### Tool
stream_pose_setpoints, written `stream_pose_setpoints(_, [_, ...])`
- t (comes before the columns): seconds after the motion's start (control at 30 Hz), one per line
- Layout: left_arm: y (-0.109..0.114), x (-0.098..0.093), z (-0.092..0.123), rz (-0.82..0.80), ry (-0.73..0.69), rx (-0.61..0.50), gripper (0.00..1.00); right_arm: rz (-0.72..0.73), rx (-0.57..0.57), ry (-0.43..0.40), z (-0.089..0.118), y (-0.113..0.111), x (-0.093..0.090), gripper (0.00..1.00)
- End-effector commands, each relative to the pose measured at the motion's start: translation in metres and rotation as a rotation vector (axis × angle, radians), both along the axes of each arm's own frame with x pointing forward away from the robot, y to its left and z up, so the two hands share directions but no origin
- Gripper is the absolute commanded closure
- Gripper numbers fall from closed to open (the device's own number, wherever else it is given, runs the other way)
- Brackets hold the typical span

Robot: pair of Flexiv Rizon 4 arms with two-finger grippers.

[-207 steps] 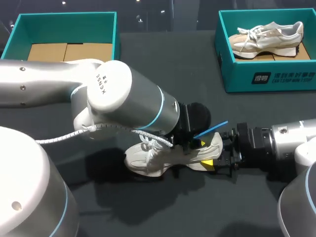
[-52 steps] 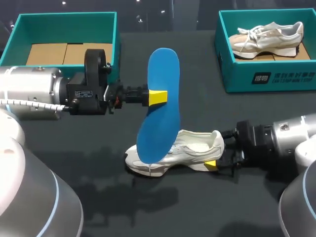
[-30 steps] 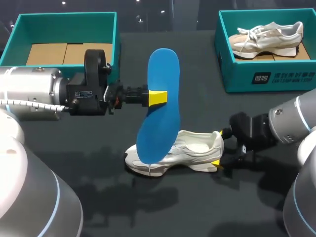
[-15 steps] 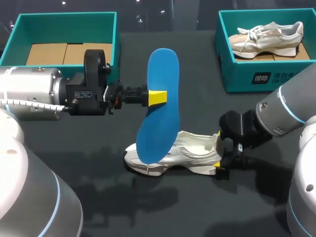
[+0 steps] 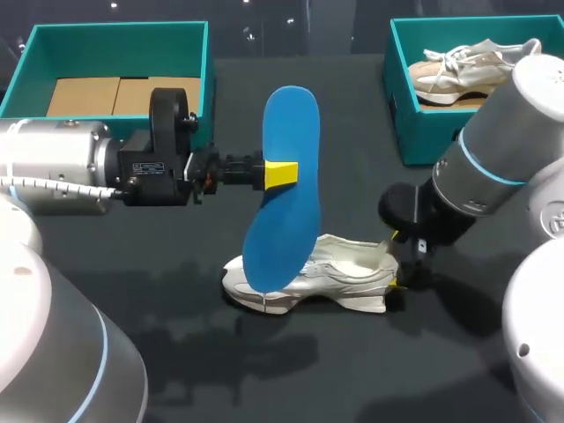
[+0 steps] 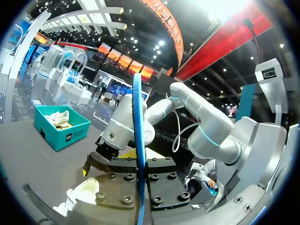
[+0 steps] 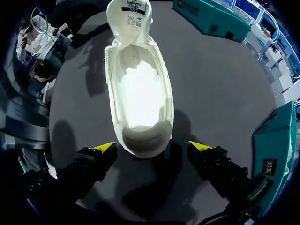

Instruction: Take the shoe out of the shoebox, open the shoe tongue, remove and reinsert the insole, then place the shoe into the shoebox

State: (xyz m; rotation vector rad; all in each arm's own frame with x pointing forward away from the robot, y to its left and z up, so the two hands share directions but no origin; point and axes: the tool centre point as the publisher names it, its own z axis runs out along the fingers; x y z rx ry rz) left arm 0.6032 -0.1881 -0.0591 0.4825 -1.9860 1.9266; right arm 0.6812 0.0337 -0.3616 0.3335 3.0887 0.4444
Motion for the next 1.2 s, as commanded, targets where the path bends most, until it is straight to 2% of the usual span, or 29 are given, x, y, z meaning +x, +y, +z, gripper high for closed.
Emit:
stream_pose_setpoints(0.03, [-0.002,0.000,-0.001,0.001,0.000,-0.001,1.00,0.001,-0.359,0.068,0.000,0.006,-0.002,0.00])
stream_pose_setpoints(0.4, [-0.002,0.000,-0.001,0.001,0.000,-0.001,1.00,-0.003,-0.357,0.068,0.009,0.011,-0.007,0.00])
stream_pose_setpoints(0.63, [-0.002,0.000,-0.001,0.001,0.000,-0.001,1.00,-0.005,-0.357,0.054,0.026,0.023,-0.004,0.00])
stream_pose_setpoints(0.9, [-0.002,0.000,-0.001,0.001,0.000,-0.001,1.00,0.028,-0.358,0.012,0.040,0.044,0.010,0.00])
stream_pose_setpoints(1.2, [-0.002,0.000,-0.001,0.001,0.000,-0.001,1.00,0.075,-0.362,-0.068,0.036,0.061,0.033,0.00])
